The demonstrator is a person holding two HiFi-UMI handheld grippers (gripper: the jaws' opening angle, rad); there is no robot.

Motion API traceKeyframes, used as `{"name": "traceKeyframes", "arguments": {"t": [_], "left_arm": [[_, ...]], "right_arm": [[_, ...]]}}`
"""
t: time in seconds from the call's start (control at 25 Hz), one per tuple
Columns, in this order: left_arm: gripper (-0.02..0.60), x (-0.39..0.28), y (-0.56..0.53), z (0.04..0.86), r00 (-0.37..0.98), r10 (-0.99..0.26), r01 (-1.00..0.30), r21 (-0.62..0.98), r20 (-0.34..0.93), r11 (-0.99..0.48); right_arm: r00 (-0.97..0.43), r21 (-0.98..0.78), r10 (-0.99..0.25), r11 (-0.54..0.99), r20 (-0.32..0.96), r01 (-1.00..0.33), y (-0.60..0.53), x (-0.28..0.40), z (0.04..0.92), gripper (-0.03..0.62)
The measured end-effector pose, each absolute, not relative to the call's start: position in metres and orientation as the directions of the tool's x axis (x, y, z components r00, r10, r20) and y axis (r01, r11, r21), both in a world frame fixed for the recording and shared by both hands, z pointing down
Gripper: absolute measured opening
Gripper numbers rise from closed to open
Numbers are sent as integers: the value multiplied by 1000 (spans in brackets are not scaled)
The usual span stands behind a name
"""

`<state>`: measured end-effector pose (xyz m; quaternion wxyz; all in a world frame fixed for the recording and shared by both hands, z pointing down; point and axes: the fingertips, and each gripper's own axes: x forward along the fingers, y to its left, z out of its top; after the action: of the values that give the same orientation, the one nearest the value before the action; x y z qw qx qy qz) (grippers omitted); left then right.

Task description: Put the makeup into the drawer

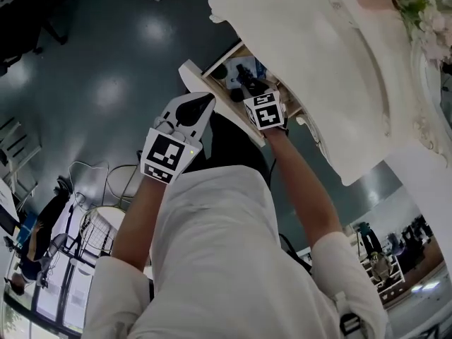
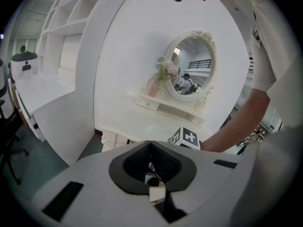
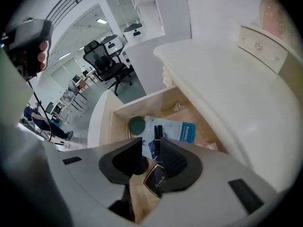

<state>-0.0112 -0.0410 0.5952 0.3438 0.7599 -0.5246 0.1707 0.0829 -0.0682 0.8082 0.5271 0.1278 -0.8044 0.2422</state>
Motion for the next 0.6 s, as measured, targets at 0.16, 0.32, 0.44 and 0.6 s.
{"name": "traceKeyframes", "arguments": {"t": [0.16,0.32,0.44,0.6], "left_arm": [[17,-13,-43,578,401,-686,-914,315,607,-256],[17,-17,-39,563,414,-690,-910,296,593,-292],[17,-18,-31,552,433,-689,-901,306,581,-308],[17,-18,-20,547,468,-673,-882,343,573,-322]], "right_arm": [[-436,-236,3,844,900,-482,-71,88,784,95],[-448,-202,-61,834,892,-514,-75,95,760,67],[-448,-171,-104,829,888,-532,-73,102,738,60],[-438,-120,-167,822,883,-556,-68,113,709,50]]}}
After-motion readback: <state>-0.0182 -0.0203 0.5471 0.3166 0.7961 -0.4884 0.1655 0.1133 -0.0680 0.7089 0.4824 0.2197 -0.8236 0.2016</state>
